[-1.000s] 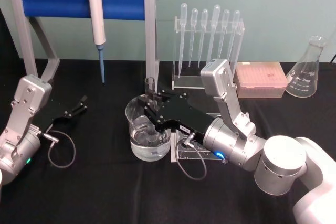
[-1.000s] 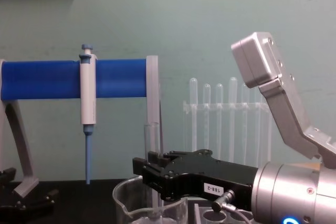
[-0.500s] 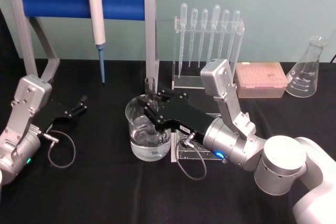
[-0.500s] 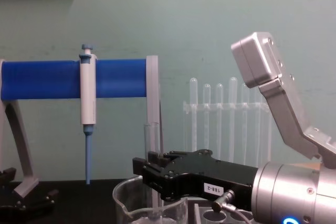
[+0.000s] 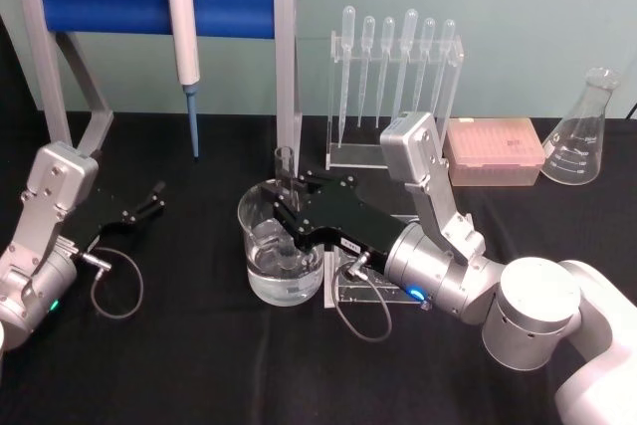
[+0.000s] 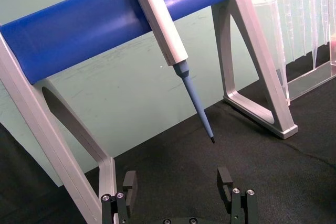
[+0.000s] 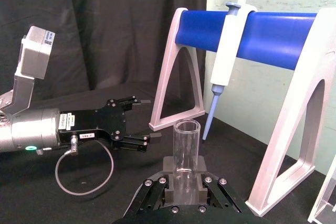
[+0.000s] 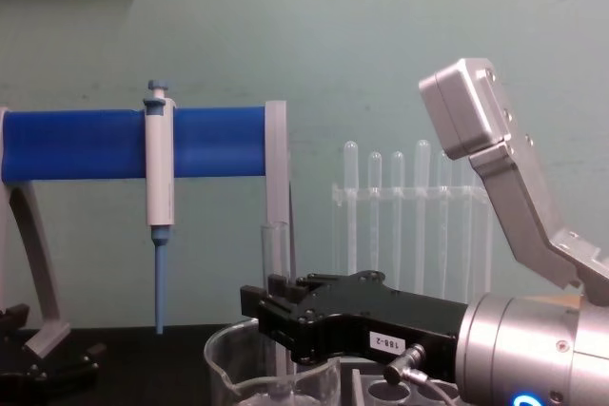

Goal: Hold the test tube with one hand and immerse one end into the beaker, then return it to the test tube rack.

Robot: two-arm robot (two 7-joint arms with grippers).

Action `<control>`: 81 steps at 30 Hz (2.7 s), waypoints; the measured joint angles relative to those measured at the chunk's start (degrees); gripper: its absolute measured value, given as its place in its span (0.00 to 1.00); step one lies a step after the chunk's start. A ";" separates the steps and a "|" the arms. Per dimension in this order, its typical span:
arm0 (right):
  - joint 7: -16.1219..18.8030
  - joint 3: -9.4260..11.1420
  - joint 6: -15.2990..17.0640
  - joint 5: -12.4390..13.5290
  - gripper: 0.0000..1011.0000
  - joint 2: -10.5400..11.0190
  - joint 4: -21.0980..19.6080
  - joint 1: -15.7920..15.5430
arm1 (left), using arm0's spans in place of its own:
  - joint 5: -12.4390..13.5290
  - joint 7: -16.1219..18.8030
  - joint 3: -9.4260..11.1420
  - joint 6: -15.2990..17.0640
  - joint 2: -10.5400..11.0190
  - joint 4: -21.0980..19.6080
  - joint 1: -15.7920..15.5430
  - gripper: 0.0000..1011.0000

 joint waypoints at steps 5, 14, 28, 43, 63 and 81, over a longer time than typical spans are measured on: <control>0.00 0.00 0.00 0.00 0.22 0.00 0.00 0.00 | 0.00 0.00 0.00 0.00 0.00 0.00 0.00 0.99; 0.00 0.00 0.00 0.00 0.22 0.00 0.00 0.00 | 0.00 0.00 0.00 0.00 0.00 0.00 0.00 0.99; 0.00 0.00 0.00 0.00 0.22 0.00 0.00 0.00 | 0.00 0.00 0.00 0.00 0.00 0.00 0.00 0.99; 0.00 0.00 0.00 0.00 0.22 0.00 0.00 0.00 | 0.00 0.00 0.00 0.00 0.00 0.00 0.00 0.99; 0.00 0.00 0.00 0.00 0.22 0.00 0.00 0.00 | 0.00 0.00 0.00 0.00 0.00 0.00 0.00 0.99; 0.00 0.00 0.00 0.00 0.22 0.00 0.00 0.00 | 0.00 0.00 0.00 0.00 0.00 0.00 0.00 0.99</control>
